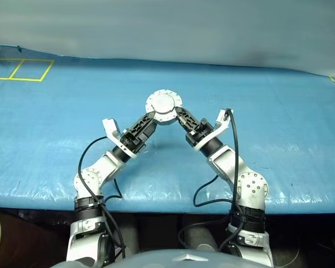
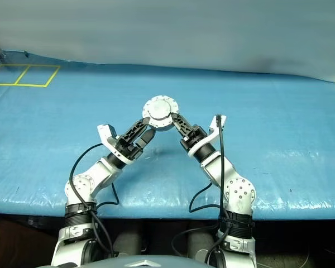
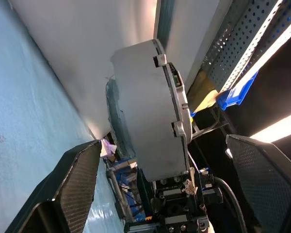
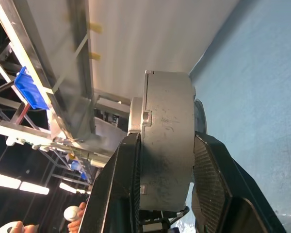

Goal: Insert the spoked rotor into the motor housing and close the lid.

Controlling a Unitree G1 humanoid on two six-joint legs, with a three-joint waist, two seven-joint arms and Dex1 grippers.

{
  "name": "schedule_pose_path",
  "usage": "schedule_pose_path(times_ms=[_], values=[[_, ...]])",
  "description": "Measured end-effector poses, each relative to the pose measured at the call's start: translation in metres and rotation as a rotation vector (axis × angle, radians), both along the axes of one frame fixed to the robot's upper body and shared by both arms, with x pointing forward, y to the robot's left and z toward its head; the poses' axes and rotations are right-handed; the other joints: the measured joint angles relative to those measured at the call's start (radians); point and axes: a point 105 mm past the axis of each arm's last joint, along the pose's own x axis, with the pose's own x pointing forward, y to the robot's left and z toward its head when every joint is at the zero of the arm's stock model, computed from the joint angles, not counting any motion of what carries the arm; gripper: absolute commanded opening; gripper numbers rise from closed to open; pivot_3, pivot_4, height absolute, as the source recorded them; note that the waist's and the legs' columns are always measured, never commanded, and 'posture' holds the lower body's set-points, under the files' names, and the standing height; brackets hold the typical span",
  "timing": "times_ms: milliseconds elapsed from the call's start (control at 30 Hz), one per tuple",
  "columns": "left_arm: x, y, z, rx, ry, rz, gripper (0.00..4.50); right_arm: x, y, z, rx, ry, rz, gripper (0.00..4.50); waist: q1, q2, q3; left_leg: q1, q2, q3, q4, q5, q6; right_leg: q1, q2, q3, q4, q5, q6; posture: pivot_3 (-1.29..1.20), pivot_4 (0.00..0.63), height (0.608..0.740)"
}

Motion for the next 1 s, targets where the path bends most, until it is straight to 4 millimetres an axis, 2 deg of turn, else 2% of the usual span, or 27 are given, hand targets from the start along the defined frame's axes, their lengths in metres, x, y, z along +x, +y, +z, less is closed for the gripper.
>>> schedule_pose_path(times_ms=[233,367,467,533,567,833,1000], values=[[0.013,-0.005,0.015,-0.066,-0.027,0.038,4.47,-0.007,0.015,0.004,-0.015,-0.026,0.058,1.19,0.001,0.0,0.0,0.0,0.0,0.0,0.001,0.0,0.0,0.001,0.0,0.0,0.0,0.0,-0.001,0.0,0.15,0.74],[0.022,-0.004,0.011,-0.015,-0.024,0.127,4.47,-0.009,0.016,0.0,-0.021,-0.017,0.059,1.19,0.003,0.0,0.0,-0.001,-0.001,-0.001,0.001,0.0,0.0,0.0,0.0,0.0,-0.001,0.001,-0.001,0.0,0.15,0.74],[0.021,-0.004,0.012,-0.024,-0.04,0.123,3.65,-0.009,0.015,-0.001,-0.023,-0.016,0.057,1.19,0.002,0.0,0.0,-0.001,-0.001,-0.001,0.001,0.0,0.0,0.0,0.0,0.0,-0.001,0.001,-0.001,0.0,0.15,0.74],[0.021,-0.004,0.013,-0.023,-0.046,0.119,2.87,-0.008,0.014,-0.002,-0.029,-0.014,0.051,1.19,0.002,0.0,0.0,-0.001,-0.001,-0.001,0.001,0.0,0.0,0.0,0.0,0.0,0.0,0.001,-0.001,0.0,0.15,0.74],[0.021,-0.004,0.013,-0.023,-0.042,0.117,2.69,-0.008,0.013,-0.002,-0.029,-0.017,0.05,1.19,0.002,0.0,0.0,-0.001,-0.001,-0.001,0.001,0.0,0.0,0.0,0.0,0.0,0.0,0.001,-0.001,0.0,0.15,0.74],[0.021,-0.006,0.009,-0.015,0.0,0.103,2.65,-0.008,0.011,-0.004,-0.043,-0.016,0.041,1.19,0.002,0.0,0.0,-0.001,-0.001,-0.001,0.001,0.0,0.0,0.001,0.0,0.0,0.0,0.001,0.0,0.0,0.15,0.74],[0.021,-0.007,0.007,-0.012,0.011,0.107,2.65,-0.007,0.01,-0.005,-0.065,-0.033,0.038,2.76,0.002,0.0,0.0,-0.001,-0.001,-0.001,0.001,0.0,0.0,0.001,0.0,0.0,0.0,0.001,0.0,0.0,0.15,0.74]])
